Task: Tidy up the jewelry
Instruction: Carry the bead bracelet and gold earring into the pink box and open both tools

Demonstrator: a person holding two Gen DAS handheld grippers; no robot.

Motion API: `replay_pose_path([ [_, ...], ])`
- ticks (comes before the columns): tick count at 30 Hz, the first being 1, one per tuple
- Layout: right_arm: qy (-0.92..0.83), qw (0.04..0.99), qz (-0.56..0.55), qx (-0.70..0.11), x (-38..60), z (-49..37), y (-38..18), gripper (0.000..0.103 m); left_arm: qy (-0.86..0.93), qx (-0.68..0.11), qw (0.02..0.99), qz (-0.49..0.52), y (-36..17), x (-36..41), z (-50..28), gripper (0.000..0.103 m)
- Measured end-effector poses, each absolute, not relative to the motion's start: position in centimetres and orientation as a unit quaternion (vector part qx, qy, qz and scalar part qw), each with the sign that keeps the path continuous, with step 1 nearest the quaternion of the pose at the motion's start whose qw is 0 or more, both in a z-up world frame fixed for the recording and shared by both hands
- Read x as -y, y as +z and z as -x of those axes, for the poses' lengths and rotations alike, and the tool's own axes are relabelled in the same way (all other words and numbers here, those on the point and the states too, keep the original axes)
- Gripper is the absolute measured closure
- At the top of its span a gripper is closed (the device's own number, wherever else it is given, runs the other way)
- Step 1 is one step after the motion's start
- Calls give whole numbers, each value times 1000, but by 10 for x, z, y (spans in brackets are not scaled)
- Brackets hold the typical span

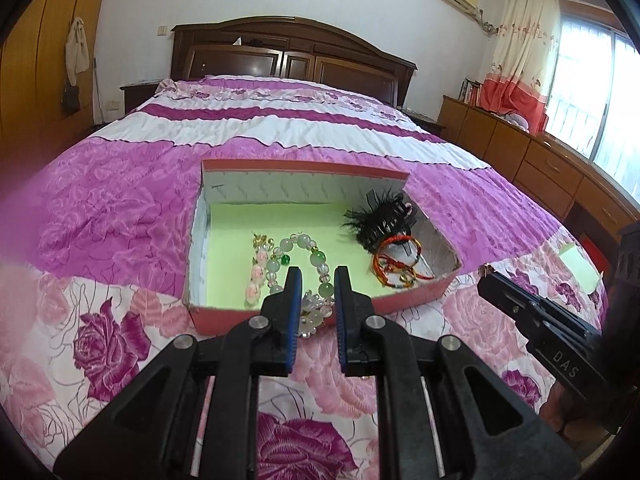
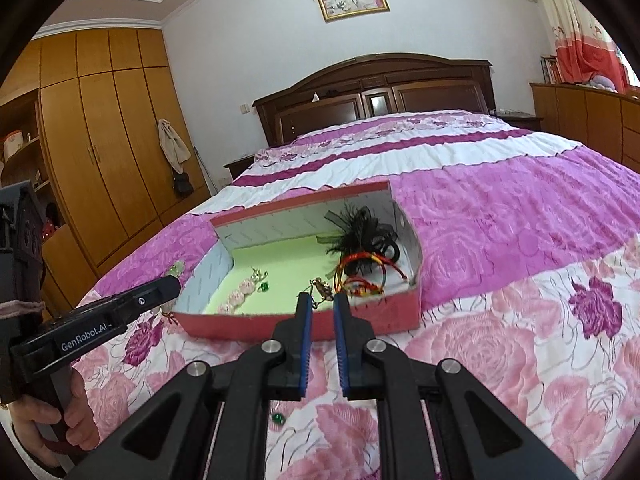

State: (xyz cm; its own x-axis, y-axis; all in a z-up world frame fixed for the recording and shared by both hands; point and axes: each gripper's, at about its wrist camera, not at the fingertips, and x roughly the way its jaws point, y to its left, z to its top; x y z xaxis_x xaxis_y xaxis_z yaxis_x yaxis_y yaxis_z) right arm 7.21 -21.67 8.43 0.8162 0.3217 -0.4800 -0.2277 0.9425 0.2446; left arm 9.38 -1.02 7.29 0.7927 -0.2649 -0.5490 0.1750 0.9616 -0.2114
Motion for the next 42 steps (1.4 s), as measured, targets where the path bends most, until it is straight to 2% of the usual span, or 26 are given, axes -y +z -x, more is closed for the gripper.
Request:
replay_pose_path([
  [17, 152, 955, -77, -245, 203, -119, 91, 91, -106, -279, 951, 75, 72, 9, -134, 95],
  [30, 145, 957, -62, -242, 192, -154, 80, 91, -94, -273, 955, 69, 50, 14, -160, 95],
  [42, 129, 947, -60, -289, 189, -181, 54, 90, -92, -326, 938, 74, 21, 15, -180, 95],
])
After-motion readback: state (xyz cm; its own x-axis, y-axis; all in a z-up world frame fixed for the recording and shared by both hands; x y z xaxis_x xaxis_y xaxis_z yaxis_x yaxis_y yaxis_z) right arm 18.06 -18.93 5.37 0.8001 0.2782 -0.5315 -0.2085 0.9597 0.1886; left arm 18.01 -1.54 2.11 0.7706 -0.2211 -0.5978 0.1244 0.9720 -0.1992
